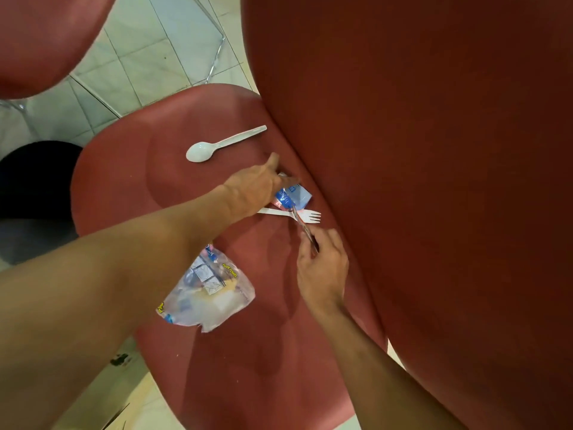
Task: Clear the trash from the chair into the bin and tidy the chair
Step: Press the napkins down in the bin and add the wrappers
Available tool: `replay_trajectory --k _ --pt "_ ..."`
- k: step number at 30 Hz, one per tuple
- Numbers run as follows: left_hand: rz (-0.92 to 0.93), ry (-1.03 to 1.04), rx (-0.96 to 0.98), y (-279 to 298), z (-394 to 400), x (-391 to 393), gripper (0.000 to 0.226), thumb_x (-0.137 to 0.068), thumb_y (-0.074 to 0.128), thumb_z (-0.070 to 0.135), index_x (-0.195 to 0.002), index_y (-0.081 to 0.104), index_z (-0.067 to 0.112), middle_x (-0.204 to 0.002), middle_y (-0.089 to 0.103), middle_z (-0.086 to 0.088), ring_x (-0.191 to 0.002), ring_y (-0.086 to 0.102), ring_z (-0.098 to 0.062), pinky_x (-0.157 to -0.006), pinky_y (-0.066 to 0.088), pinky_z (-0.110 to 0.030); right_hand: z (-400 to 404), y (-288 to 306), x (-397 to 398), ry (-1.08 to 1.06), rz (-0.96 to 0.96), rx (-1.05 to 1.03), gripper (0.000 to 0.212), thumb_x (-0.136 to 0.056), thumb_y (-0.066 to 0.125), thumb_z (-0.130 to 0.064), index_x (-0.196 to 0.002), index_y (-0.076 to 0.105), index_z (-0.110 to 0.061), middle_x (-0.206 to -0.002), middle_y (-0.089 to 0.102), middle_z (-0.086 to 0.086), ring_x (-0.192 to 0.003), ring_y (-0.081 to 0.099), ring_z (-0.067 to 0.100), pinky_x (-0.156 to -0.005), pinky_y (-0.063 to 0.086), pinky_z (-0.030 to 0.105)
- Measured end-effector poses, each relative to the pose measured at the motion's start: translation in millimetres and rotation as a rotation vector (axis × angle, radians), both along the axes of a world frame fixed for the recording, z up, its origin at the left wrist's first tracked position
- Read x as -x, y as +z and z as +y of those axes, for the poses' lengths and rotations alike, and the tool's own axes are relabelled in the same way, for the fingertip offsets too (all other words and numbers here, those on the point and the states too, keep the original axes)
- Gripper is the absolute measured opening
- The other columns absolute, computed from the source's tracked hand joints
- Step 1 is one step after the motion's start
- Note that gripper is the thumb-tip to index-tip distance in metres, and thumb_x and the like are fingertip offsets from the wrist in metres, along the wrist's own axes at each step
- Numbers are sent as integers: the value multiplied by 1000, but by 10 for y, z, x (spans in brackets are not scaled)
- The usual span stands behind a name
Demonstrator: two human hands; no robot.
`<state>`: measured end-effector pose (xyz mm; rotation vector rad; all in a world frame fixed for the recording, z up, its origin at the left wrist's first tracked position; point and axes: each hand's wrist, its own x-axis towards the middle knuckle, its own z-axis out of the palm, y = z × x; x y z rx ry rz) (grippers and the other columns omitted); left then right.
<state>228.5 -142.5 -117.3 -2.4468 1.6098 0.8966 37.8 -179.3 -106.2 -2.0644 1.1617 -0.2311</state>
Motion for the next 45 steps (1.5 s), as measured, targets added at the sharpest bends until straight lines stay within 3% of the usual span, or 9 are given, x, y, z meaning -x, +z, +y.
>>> replay_trajectory --k 4,11,17,23,26,31,35,41,45 --pt "-104 -62 -13 40 39 37 46 -94 39 -2 -136 46 18 -131 35 -12 -87 64 -31 -74 49 -38 118 2 55 -6 20 -7 13 -87 63 -12 -97 71 -14 -81 58 2 -71 57 21 -67 42 29" --pt "-114 -42 -4 13 59 125 45 -92 41 -7 -134 43 6 -161 11 -5 -112 60 -32 -86 48 -38 307 50 73 -38 -10 -32 15 -87 61 -11 -98 72 -15 -84 60 1 -73 58 18 -68 41 24" --pt "-18 148 147 -105 37 136 26 -84 53 -6 -106 60 5 -120 51 -10 -87 63 -36 -78 51 -43 469 35 151 -43 7 -53 17 -87 63 -10 -100 72 -14 -86 61 1 -74 59 18 -69 43 25" --pt "216 723 311 43 194 250 10 -74 70 5 -82 72 10 -91 69 -10 -82 64 -27 -69 43 -27 432 160 251 -35 3 -44 15 -87 63 -10 -98 72 -13 -84 62 2 -73 57 16 -68 43 24" --pt "274 921 386 297 442 399 12 -72 74 9 -78 66 16 -79 67 -2 -75 61 -21 -64 38 -23 426 284 272 -46 -21 -59 13 -87 63 -11 -96 71 -13 -82 61 1 -69 52 11 -66 40 22" --pt "332 1165 374 749 920 652 34 -76 78 23 -107 65 19 -85 63 2 -76 59 -14 -68 42 -22 613 593 313 -41 -49 -107 7 -88 59 -12 -88 66 -13 -77 62 1 -66 50 15 -62 35 26" --pt "376 1231 399 1122 1322 918 11 -78 77 26 -76 68 19 -63 62 5 -45 56 1 -49 38 -14 946 906 413 -31 -40 -157 7 -89 58 -15 -83 59 -19 -71 59 -6 -66 49 17 -61 32 27" --pt "294 1372 443 1522 2178 1362 14 -76 77 29 -71 66 22 -71 61 3 -71 56 -14 -66 38 -22 1590 1324 662 19 -31 -233 19 -86 60 -15 -73 49 -23 -57 45 -11 -61 41 16 -61 33 29" --pt "339 1418 512 1759 2889 1746 14 -78 76 23 -75 65 16 -68 57 9 -60 51 -4 -56 39 -15 2124 1618 938 47 -22 -237 16 -85 63 -22 -73 53 -21 -60 47 -8 -64 44 17 -63 37 30"
